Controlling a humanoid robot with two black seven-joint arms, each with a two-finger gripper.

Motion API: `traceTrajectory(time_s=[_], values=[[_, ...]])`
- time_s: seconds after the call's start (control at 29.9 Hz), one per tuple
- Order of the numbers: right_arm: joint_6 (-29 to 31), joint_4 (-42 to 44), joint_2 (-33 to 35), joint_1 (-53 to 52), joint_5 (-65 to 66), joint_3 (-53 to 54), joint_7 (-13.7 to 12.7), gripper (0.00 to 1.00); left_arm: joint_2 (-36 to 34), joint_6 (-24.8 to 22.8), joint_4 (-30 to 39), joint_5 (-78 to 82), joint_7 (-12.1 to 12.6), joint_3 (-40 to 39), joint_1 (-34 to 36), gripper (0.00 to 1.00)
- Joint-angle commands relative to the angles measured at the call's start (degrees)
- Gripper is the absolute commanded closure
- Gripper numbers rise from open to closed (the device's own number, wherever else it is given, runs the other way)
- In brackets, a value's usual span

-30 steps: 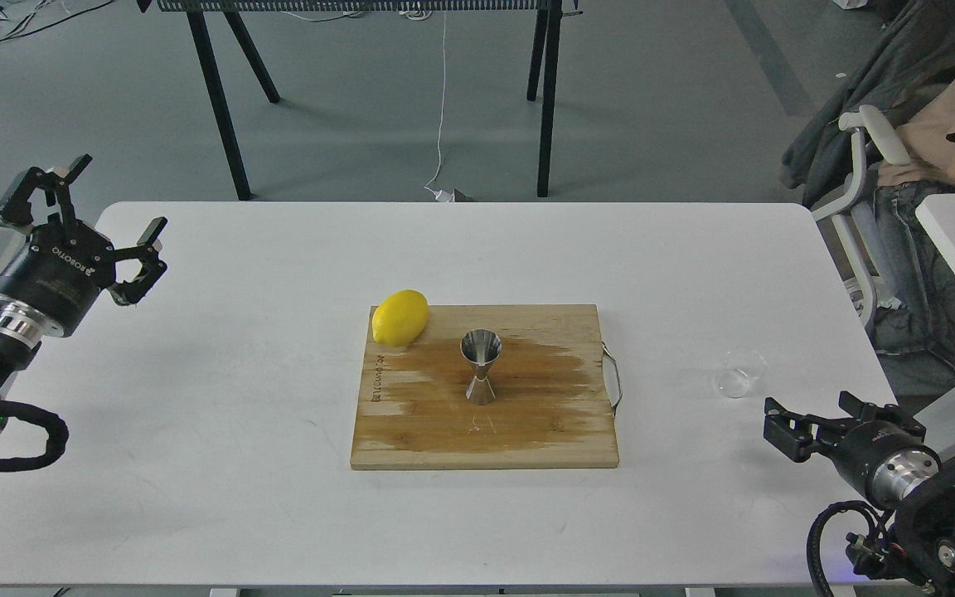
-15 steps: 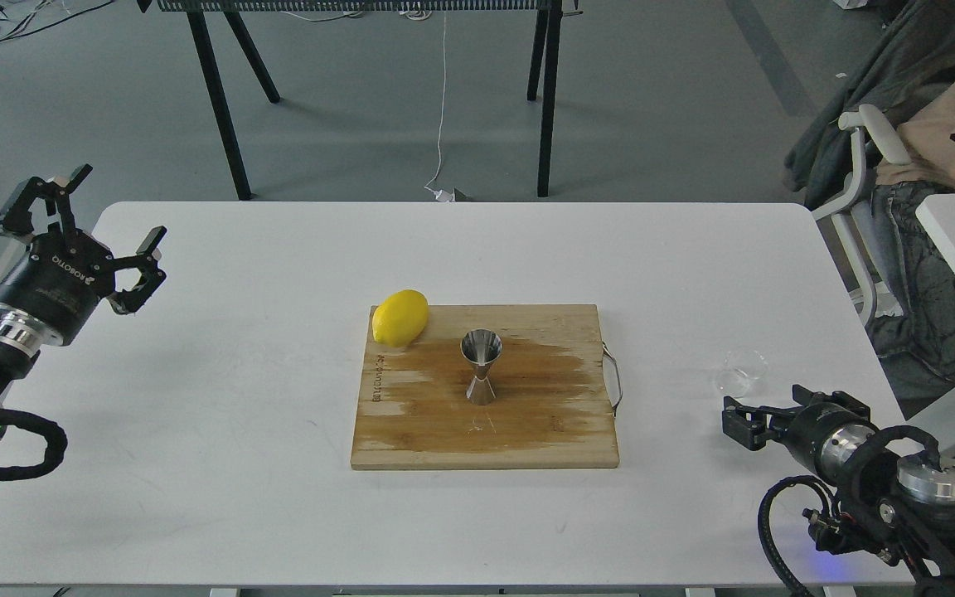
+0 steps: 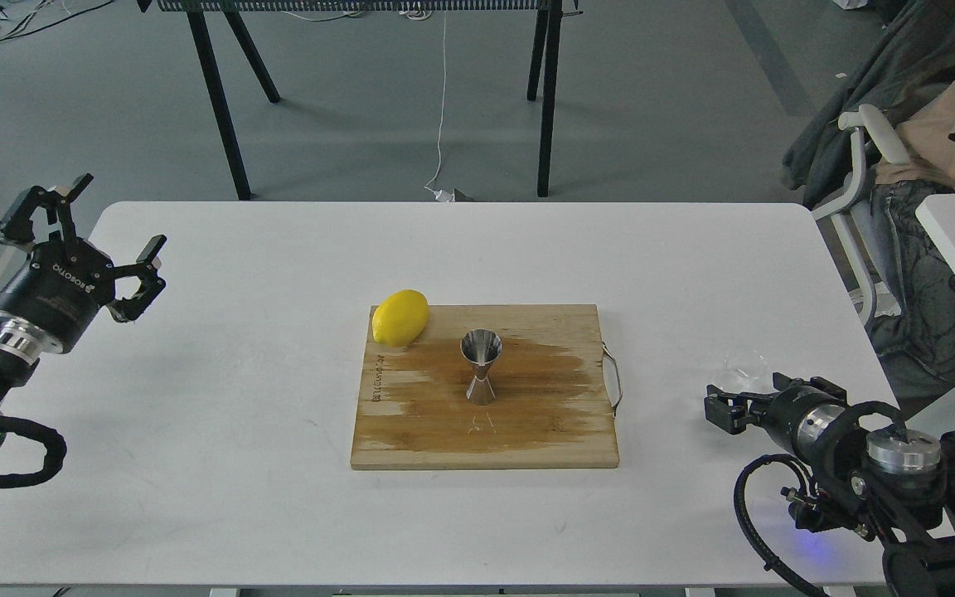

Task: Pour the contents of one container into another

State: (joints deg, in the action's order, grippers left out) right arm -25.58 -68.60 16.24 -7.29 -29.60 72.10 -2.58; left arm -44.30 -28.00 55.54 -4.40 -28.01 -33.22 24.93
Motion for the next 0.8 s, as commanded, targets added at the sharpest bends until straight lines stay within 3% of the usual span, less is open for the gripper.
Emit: traceTrajectory(time_s=[0.0, 0.77], values=[[0.00, 0.57, -0.95, -0.53, 0.95, 0.06, -0.06, 0.10, 0.09, 0.00, -0.08, 0.09, 0.01, 0.00, -0.05, 0.00], [0.79, 1.63, -1.21, -2.03, 1.04, 0.94, 1.35, 0.26, 0.10, 0.00, -0.09, 0.18, 0.01, 0.00, -0.40, 0.00]])
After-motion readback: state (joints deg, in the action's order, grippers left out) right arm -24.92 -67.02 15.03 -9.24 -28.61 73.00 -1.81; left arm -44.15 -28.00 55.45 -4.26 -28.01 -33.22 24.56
